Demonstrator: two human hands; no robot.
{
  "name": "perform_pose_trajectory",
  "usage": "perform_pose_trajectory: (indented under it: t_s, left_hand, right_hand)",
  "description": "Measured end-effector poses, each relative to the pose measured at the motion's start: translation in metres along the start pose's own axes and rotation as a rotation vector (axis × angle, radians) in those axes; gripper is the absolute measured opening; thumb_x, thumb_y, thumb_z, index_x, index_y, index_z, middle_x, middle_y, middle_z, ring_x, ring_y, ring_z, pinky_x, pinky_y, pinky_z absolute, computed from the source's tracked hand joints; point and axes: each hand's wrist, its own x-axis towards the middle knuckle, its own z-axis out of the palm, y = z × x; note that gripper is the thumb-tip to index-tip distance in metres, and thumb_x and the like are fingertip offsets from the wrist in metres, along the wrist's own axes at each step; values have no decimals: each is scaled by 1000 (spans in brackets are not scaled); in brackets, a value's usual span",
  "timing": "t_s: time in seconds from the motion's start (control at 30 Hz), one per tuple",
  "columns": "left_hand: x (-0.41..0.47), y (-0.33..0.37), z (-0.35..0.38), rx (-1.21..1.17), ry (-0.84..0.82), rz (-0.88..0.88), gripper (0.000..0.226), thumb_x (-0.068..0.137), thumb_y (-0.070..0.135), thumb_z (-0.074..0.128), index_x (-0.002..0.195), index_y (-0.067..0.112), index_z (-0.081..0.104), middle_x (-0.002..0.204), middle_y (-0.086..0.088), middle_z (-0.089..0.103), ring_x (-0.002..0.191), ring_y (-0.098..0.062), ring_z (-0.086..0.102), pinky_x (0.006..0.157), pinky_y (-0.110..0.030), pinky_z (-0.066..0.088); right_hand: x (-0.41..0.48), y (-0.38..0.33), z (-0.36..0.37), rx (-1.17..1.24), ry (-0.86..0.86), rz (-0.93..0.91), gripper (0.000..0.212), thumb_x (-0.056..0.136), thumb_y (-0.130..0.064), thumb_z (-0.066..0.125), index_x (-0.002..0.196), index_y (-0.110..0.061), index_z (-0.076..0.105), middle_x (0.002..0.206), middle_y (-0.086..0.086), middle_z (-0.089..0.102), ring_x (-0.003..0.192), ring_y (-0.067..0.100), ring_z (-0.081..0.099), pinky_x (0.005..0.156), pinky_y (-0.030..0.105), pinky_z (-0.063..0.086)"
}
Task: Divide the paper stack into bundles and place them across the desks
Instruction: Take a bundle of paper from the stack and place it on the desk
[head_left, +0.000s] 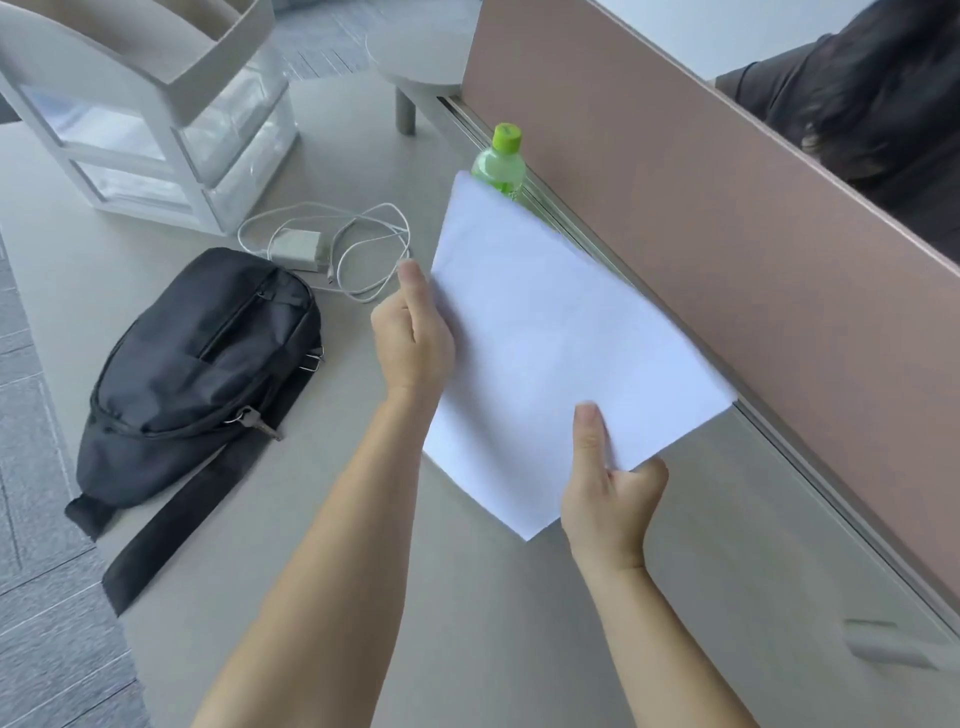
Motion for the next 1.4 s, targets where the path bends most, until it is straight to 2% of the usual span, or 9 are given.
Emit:
perform_pose_trajectory:
  t_s: [0.07, 0.17, 0.23, 0.33, 0.43, 0.63, 0.8, 1.0, 1.4]
  left_hand:
    - [14, 6, 2, 164, -37, 64, 52, 103, 43, 24, 57, 21, 18, 52, 6, 25, 52, -16, 24, 54, -34, 20]
    - [38, 1, 13, 591, -172, 19, 64, 105, 49, 18, 59, 11, 39, 66, -7, 52, 68, -28, 49, 63, -35, 32]
    - [47, -19, 23, 813, -259, -4, 67, 104, 53, 15, 72, 10, 56, 86, -15, 63, 89, -33, 58, 71, -35, 35]
    - [54, -53, 36, 978, -319, -27, 71, 103, 54, 16, 93, 7, 69, 102, -18, 67, 100, -38, 61, 74, -36, 36]
    - [59, -77, 44, 1080, -355, -38, 69, 104, 52, 17, 97, 6, 68, 105, -17, 68, 100, -38, 62, 73, -35, 35]
    - [65, -102, 61, 1196, -372, -55, 67, 104, 52, 17, 104, 9, 68, 111, -16, 68, 104, -37, 63, 74, -36, 35]
    - [61, -102, 69, 1119, -342, -47, 56, 100, 59, 24, 110, 8, 47, 106, -22, 65, 101, -41, 62, 73, -40, 35]
    - [56, -105, 73, 1076, -418, 57, 25, 96, 27, 34, 86, 8, 48, 93, -19, 52, 96, -44, 58, 84, -42, 43]
    - [61, -98, 85, 1205, -441, 52, 43, 96, 29, 33, 101, -1, 63, 113, -19, 53, 110, -39, 48, 94, -43, 39]
  right_hand:
    - [13, -8, 5, 84, 7, 96, 56, 87, -35, 71, 62, 10, 51, 69, -4, 48, 57, 10, 41, 51, 18, 41]
    - [32, 2, 20, 152, -50, 376, 28, 89, -39, 71, 79, -14, 65, 77, -10, 64, 69, 11, 58, 70, 27, 50]
    - [41, 21, 29, 126, -44, 560, 27, 90, -41, 70, 82, -18, 57, 74, -10, 56, 69, 12, 53, 74, 30, 45]
    - [57, 49, 32, 88, -80, 760, 44, 87, -44, 68, 105, -5, 59, 81, 4, 58, 76, 18, 50, 82, 36, 51]
    - [74, 62, 20, 62, -130, 803, 39, 92, -29, 64, 117, 0, 61, 106, 21, 74, 91, 26, 71, 95, 46, 56]
    - [95, 66, 3, -60, -213, 847, 18, 94, -23, 63, 104, -9, 63, 119, 12, 66, 106, 24, 66, 93, 36, 52]
    - [101, 54, 1, 18, -222, 950, 10, 93, -23, 64, 95, -15, 59, 111, 9, 55, 103, 27, 61, 101, 44, 51]
    - [103, 53, 2, 182, -164, 999, 7, 93, -16, 59, 95, -12, 64, 97, 8, 67, 91, 25, 66, 97, 46, 53]
    - [105, 54, 12, 265, -163, 985, 12, 91, -16, 58, 98, -15, 68, 99, 5, 68, 95, 26, 62, 98, 48, 53]
